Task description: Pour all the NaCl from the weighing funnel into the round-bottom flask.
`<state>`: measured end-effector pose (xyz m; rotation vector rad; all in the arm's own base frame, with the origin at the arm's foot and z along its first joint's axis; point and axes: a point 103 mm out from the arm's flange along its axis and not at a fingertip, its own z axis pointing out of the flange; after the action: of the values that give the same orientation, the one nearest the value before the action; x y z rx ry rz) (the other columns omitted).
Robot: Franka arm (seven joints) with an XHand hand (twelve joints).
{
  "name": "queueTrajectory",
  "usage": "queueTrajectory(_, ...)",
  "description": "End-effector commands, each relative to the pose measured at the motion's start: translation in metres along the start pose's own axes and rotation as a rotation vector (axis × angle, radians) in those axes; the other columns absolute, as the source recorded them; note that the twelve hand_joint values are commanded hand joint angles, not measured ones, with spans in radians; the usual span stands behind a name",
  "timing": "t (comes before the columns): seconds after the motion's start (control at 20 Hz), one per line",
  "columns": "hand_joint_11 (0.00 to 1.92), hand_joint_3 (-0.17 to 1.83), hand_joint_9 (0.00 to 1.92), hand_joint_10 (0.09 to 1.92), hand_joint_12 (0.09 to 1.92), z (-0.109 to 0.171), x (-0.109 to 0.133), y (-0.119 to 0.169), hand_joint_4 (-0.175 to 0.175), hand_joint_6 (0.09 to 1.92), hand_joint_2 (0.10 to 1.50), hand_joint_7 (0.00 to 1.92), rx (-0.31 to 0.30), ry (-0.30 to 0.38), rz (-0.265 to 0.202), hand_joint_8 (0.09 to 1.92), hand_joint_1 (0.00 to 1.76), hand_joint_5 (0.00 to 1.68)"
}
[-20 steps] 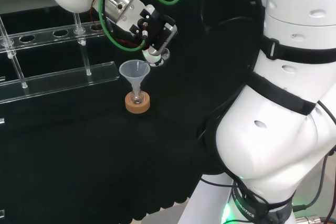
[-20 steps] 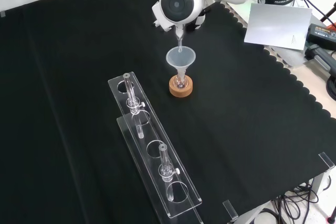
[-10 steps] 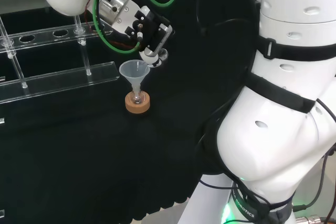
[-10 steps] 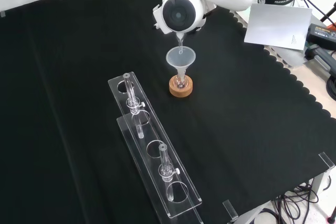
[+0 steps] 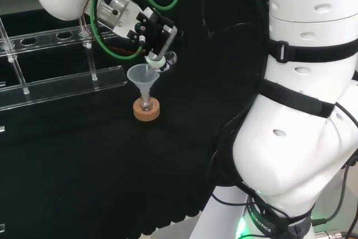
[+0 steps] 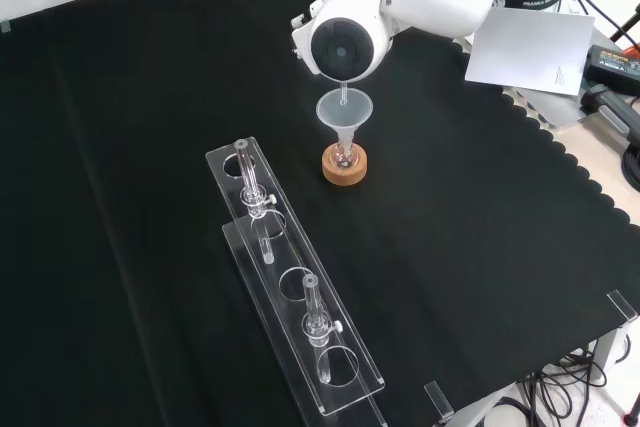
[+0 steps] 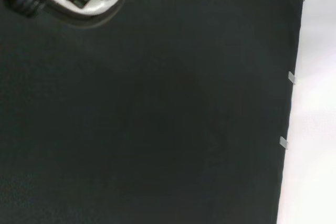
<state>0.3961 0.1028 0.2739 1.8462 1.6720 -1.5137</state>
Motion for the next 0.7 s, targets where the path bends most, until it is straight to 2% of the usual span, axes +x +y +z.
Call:
queueTrajectory(0.05,0.89,0.71,1.14,0.28,1.03,-0.0034,0.0010,-0.0001,0.175,0.75,0.64,0.61,0.018,-0.035,0.020,0.65,1.12,1.24)
queueTrajectory(0.25,0.89,0.71,1.10,0.26,1.02,-0.0044,0.0001,0.0000,0.175,0.75,0.64,0.61,0.049,-0.062,0.036,0.65,1.12,1.24)
queueTrajectory(0.7,0.86,0.71,1.05,0.24,1.01,-0.0103,0.0045,-0.0013,0.175,0.75,0.64,0.60,0.069,-0.135,0.066,0.65,1.12,1.24)
